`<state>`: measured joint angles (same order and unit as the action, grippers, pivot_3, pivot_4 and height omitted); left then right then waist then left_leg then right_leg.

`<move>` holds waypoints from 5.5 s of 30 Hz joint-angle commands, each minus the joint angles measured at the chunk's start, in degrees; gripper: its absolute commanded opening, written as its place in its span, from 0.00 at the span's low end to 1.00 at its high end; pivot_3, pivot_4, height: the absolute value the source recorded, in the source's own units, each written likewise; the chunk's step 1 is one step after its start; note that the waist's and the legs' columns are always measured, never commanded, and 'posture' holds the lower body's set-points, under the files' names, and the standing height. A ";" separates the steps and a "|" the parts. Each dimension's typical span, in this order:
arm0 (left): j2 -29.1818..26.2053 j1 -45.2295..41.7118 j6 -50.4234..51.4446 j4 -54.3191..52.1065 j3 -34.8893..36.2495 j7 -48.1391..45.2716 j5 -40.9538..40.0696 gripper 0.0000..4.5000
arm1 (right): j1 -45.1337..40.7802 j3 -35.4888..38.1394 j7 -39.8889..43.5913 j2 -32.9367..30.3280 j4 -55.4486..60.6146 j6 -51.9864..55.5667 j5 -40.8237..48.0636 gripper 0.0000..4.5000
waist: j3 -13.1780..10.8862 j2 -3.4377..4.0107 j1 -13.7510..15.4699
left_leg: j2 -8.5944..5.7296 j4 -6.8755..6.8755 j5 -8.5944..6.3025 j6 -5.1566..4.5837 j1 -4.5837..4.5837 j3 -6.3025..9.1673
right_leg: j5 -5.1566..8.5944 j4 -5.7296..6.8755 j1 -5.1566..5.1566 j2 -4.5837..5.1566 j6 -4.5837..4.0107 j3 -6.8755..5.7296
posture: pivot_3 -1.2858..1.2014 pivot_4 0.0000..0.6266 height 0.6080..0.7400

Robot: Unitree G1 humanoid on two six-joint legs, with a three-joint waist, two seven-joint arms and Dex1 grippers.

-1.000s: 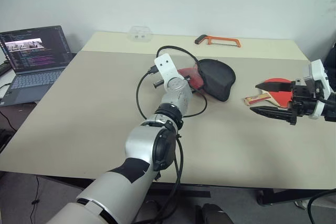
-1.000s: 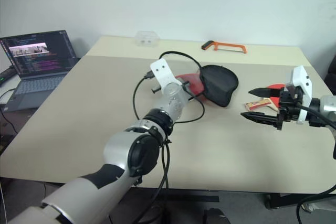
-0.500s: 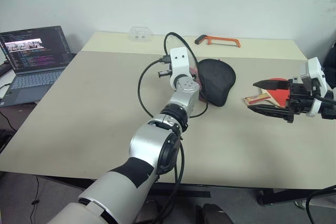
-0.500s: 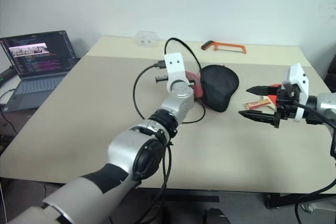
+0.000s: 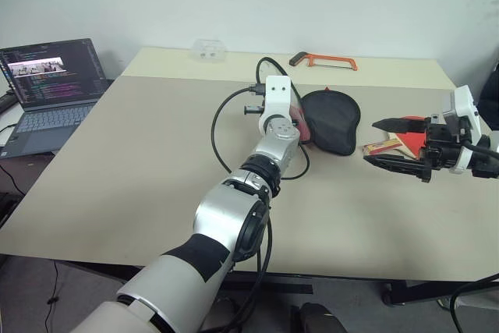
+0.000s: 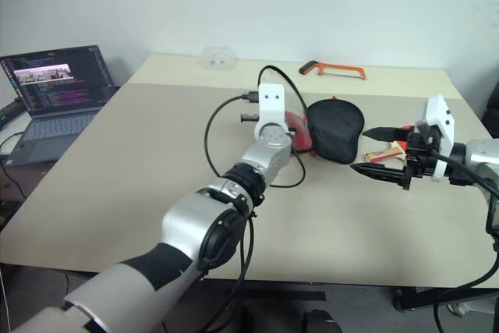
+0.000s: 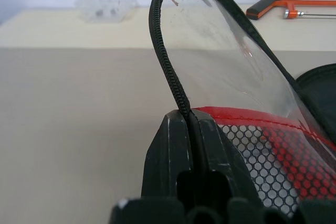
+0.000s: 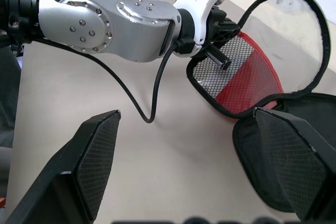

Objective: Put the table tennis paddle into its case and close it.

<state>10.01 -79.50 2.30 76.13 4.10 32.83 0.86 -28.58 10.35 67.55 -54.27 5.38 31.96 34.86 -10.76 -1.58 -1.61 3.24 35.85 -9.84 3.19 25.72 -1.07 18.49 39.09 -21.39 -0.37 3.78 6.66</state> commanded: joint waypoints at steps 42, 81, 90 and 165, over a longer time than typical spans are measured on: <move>-27.43 28.99 23.97 -67.06 -9.76 -52.85 -0.86 0.99 | -19.42 6.80 -69.04 29.22 -17.83 14.09 -21.33 1.00 | 0.13 0.26 -0.27 | 0.06 0.15 0.23 0.20 -0.09 0.12 | 0.03 0.98 -0.26 -0.04 -0.19 -0.06 | 0.52 0.24 1.00; -49.08 51.87 25.13 -90.95 -4.31 -77.22 -12.28 1.00 | -41.56 16.15 -102.51 41.96 -67.29 -1.27 -23.21 0.91 | 0.13 0.30 -3.09 | 0.28 -0.08 0.22 0.17 0.14 0.04 | 0.05 0.99 -0.62 -0.19 -0.36 -0.05 | 0.52 0.24 1.00; -49.59 52.69 26.63 -92.43 -4.02 -76.16 -12.49 1.00 | -41.85 16.05 -105.09 40.55 -69.44 -3.71 -21.90 0.29 | 0.14 0.29 -3.03 | 0.27 -0.06 0.22 0.17 0.14 0.11 | 0.05 0.97 -0.58 -0.18 -0.37 -0.10 | 0.52 0.24 1.00; -49.60 52.76 28.29 -92.94 -4.68 -71.58 -11.34 1.00 | -46.91 14.42 -106.25 38.13 -76.37 -5.45 -21.80 0.33 | 0.13 0.30 -3.13 | 0.29 -0.15 0.22 0.17 0.17 0.03 | 0.06 0.92 -0.67 -0.19 -0.41 -0.03 | 0.52 0.24 1.00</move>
<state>-39.08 -25.50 30.99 -15.53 -1.87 -39.28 -10.98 -73.29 25.60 -39.22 -14.26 -72.86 26.62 13.95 -10.63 -1.27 -4.74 3.52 35.70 -9.62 3.36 25.90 -1.05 18.55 40.01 -22.07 -0.56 3.37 6.63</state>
